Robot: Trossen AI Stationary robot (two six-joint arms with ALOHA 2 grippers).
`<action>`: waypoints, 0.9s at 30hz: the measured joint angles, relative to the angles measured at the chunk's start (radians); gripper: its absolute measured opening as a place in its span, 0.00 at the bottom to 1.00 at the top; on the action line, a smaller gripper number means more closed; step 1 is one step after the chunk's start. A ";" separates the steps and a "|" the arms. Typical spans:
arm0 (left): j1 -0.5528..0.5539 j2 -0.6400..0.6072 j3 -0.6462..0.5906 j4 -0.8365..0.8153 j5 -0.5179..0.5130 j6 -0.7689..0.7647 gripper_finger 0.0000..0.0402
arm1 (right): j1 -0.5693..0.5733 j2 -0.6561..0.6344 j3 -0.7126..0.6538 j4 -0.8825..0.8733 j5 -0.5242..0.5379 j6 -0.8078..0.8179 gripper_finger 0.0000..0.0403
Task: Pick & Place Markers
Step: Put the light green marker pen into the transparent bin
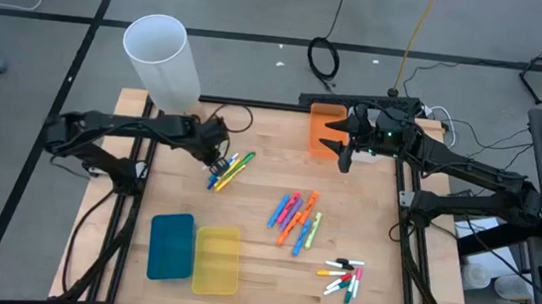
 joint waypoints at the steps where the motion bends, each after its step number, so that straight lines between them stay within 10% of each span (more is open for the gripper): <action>1: -0.005 -0.020 0.013 0.006 -0.002 0.009 0.07 | 0.000 0.000 0.000 0.000 0.000 0.000 0.54; 12: -0.104 -0.154 0.147 0.261 -0.024 0.218 0.07 | 0.022 0.000 -0.077 0.143 -0.007 0.001 0.54; 27: -0.232 -0.155 0.171 0.598 -0.014 0.504 0.08 | 0.164 0.285 -0.346 1.252 -0.083 0.021 0.54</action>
